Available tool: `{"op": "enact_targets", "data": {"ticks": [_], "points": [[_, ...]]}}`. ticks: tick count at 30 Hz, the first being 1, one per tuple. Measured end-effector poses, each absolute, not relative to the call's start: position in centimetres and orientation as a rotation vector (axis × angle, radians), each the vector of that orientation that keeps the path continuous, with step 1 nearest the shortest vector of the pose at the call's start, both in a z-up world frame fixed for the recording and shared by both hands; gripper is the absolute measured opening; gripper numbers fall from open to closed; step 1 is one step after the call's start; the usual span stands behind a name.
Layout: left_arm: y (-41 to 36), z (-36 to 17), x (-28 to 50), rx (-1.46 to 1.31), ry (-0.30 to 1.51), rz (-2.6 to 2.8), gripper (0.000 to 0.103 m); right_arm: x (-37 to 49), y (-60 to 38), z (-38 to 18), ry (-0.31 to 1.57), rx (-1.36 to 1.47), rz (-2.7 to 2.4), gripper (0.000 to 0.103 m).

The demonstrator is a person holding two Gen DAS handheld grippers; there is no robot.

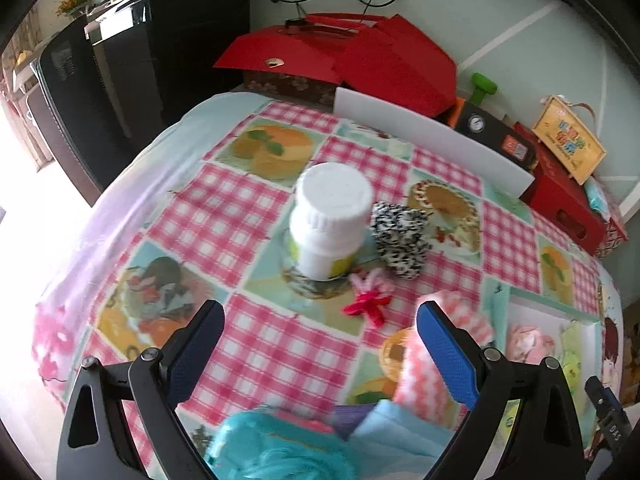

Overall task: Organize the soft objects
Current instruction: 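Withdraw both tools from the tray toward the items on the tablecloth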

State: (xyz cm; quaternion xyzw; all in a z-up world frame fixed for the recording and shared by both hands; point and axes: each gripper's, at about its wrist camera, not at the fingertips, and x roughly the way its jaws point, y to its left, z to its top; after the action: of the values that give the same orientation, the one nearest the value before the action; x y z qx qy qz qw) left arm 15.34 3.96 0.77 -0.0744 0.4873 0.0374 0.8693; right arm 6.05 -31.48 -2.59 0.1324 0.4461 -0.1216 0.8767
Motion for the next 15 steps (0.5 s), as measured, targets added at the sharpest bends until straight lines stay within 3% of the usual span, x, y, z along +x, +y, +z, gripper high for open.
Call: {"op": "enact_targets", "data": {"ticks": [15], "points": [[6.3, 0.3, 15.4, -0.237, 1.059, 0.116, 0.097, 7.2, -24.6, -2.9, 0.939, 0.255, -0.064, 0.103]]}}
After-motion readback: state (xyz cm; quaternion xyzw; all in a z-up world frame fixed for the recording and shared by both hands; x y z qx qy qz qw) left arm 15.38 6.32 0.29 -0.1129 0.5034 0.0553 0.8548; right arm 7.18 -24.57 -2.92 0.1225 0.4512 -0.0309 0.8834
